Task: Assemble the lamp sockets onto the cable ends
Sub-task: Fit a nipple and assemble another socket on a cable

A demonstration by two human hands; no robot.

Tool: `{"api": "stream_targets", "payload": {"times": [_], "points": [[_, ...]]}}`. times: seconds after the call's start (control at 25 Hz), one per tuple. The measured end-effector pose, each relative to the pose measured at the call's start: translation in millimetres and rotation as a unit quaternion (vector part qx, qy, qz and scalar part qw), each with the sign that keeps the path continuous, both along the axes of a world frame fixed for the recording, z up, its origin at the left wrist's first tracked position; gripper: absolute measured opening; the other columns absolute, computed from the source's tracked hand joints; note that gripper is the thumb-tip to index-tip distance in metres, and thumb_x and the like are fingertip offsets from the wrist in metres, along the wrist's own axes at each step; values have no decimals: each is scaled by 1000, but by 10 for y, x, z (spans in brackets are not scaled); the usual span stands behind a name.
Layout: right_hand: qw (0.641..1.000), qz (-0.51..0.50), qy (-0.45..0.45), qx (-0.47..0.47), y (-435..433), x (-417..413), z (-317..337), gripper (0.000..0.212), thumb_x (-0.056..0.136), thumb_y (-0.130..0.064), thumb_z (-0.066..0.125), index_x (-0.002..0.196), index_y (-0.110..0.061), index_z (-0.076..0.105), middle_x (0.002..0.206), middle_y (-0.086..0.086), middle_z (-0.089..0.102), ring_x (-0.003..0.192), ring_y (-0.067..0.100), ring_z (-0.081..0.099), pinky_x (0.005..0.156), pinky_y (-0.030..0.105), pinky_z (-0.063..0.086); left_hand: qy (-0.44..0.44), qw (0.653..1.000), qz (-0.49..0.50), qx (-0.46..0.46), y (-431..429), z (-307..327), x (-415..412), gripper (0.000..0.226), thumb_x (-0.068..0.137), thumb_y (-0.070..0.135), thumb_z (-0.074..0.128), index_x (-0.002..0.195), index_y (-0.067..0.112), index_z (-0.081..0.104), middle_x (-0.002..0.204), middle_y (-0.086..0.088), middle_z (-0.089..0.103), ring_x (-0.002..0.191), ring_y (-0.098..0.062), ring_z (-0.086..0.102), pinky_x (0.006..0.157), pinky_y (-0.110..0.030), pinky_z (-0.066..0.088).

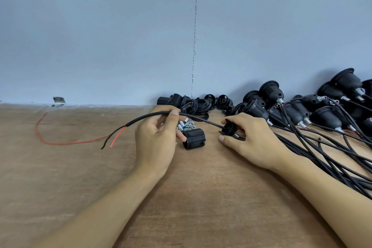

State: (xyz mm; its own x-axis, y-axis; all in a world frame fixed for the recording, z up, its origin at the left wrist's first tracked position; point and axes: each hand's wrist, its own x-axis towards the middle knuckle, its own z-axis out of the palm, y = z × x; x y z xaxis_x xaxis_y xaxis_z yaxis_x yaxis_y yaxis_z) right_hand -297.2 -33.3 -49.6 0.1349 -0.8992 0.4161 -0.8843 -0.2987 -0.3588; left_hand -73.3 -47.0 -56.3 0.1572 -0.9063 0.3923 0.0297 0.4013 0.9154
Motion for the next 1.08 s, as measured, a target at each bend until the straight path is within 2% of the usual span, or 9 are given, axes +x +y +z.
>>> {"api": "stream_targets", "payload": {"times": [0.16, 0.32, 0.4, 0.52, 0.68, 0.76, 0.84, 0.96, 1.08], "points": [[1000, -1, -23, -7, -19, -20, -18, 50, 90, -35, 70, 137, -29, 55, 120, -11, 55, 112, 6, 52, 92, 18, 37, 21, 1000, -10, 16, -3, 4, -25, 17, 102, 17, 59, 89, 19, 69, 85, 1, 78, 49, -15, 64, 44, -20, 44], [998, -2, -51, -47, -31, -31, -10, 54, 87, -24, 75, 137, -28, 56, 115, -12, 58, 101, -6, 51, 87, 1, 32, 32, 999, -7, 33, -53, -5, -17, 22, 102, 22, 60, 85, 11, 68, 83, 0, 79, 48, -12, 63, 43, -19, 44], [994, -4, -96, -48, -30, -27, -9, 56, 83, -20, 80, 132, -28, 55, 108, -20, 60, 98, -13, 52, 84, -5, 31, 36, 999, -3, 40, -72, -10, 0, 23, 102, 26, 61, 85, 11, 68, 83, 0, 79, 47, -11, 63, 43, -19, 44], [991, -5, -124, -58, -10, -15, 11, 54, 80, -21, 82, 119, -39, 50, 104, -27, 60, 100, -18, 52, 83, -1, 37, 47, 998, -6, 51, -81, 0, 6, 24, 102, 27, 61, 84, 12, 67, 83, -1, 79, 46, -12, 63, 43, -19, 44], [996, 17, -42, -73, 56, 95, 35, 38, 82, -37, 79, 110, -43, 55, 98, -32, 58, 99, -9, 53, 91, 23, 43, 36, 996, -41, 65, -18, 9, -77, 20, 99, 26, 65, 84, 14, 72, 80, 0, 78, 51, -9, 65, 46, -18, 46], [993, 24, 17, -113, 79, 161, 41, 39, 83, -51, 74, 117, -36, 62, 91, -35, 50, 95, -7, 49, 97, 27, 36, 7, 996, -53, 72, 37, -4, -113, 18, 95, 30, 70, 82, 22, 78, 74, 7, 76, 57, -1, 64, 55, -15, 47], [991, 33, 36, -126, 100, 203, 62, 46, 86, -58, 65, 122, -30, 64, 91, -29, 55, 92, -1, 51, 98, 27, 35, -47, 995, -60, 71, 82, -13, -128, 12, 92, 35, 73, 84, 41, 80, 83, 20, 76, 76, 6, 66, 71, -14, 45], [992, 58, 15, -115, 126, 264, 50, 48, 90, -52, 63, 129, -24, 61, 116, -14, 66, 104, 0, 53, 95, 25, 40, -123, 990, -49, 45, 86, -22, -118, 17, 91, 37, 73, 87, 54, 75, 107, 34, 67, 113, 3, 60, 94, -25, 45], [989, 93, -52, -98, 119, 313, 30, 48, 90, -42, 67, 132, -20, 59, 119, -10, 64, 106, -1, 57, 94, 15, 43, -124, 989, -70, 47, 78, -15, -124, 16, 92, 41, 73, 91, 57, 74, 119, 36, 59, 126, -1, 53, 110, -36, 42]]}}
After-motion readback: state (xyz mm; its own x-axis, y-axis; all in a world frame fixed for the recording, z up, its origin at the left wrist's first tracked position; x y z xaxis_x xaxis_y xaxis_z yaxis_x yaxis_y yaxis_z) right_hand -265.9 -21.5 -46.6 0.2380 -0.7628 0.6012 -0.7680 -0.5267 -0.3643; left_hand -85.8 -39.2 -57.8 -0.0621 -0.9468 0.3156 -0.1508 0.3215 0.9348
